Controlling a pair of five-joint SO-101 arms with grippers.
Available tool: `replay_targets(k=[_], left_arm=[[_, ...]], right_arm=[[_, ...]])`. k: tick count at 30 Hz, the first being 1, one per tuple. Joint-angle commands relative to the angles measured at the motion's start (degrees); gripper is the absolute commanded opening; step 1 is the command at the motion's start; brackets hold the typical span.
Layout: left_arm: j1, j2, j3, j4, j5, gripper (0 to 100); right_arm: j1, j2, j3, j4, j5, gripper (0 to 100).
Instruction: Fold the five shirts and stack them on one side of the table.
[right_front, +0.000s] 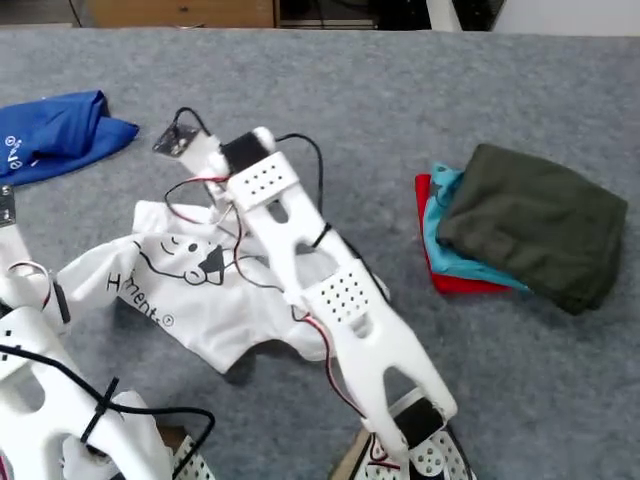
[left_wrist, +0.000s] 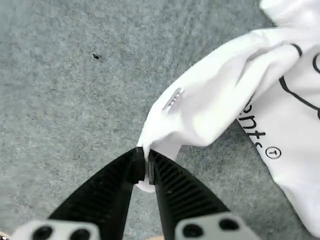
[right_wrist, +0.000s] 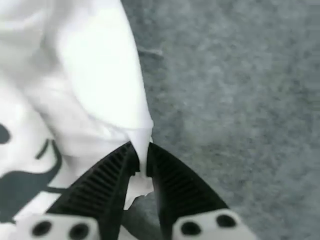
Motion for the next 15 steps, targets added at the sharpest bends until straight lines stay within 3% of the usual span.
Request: replay_targets(k=[1, 9, 15], left_arm=[[-0.35, -1.1, 0.7, -1.49, 1.58, 2], [3.43, -1.1, 3.16, -5.63, 1.67, 2], [12.48, -0.13, 6.42, -14.07, 7.12, 2]], right_arm=[[3.3, -6.02, -3.12, 1.14, -0.62, 0.4], [8.92, -16.04, -1.63, 1.23, -0.7, 0.4], [12.88, -28.53, 18.15, 1.23, -0.26, 0.4]])
